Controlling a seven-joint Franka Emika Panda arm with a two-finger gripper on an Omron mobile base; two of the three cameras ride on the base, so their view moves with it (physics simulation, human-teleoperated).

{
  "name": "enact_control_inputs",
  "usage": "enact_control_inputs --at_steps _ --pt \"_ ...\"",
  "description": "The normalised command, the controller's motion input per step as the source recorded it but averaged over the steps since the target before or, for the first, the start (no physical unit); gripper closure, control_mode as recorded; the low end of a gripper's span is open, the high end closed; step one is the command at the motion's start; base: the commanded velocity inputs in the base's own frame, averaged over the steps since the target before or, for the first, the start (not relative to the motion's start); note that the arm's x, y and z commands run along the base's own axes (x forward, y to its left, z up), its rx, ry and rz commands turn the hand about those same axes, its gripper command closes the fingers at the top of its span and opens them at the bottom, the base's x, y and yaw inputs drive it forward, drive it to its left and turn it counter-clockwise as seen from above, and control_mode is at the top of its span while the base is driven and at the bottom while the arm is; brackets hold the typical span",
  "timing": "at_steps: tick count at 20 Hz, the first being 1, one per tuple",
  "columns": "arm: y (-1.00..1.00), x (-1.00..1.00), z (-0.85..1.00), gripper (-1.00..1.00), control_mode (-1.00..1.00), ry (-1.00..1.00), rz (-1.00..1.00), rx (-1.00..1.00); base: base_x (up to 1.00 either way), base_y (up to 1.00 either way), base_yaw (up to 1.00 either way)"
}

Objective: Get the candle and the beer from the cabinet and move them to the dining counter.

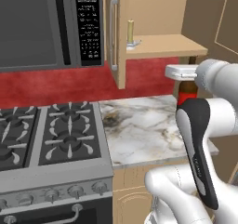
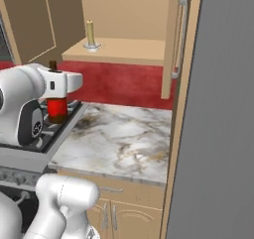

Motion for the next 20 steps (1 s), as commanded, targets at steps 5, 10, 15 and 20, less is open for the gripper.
enact_control_inputs --at_steps 5,10,15,20 --pt "0.00 0.00 0.00 1.00 1.00 0.00 0.00 0.00 -0.98 0.00 0.18" --pt "0.00 0.00 0.00 1.00 1.00 0.00 0.00 0.00 -1.00 -0.01 0.41" --pt "0.00 0.00 0.00 1.00 1.00 0.00 0.00 0.00 -0.73 0.00 0.95" --pt "0.00 0.00 0.00 1.00 1.00 0.00 0.00 0.00 -0.37 0.00 1.00"
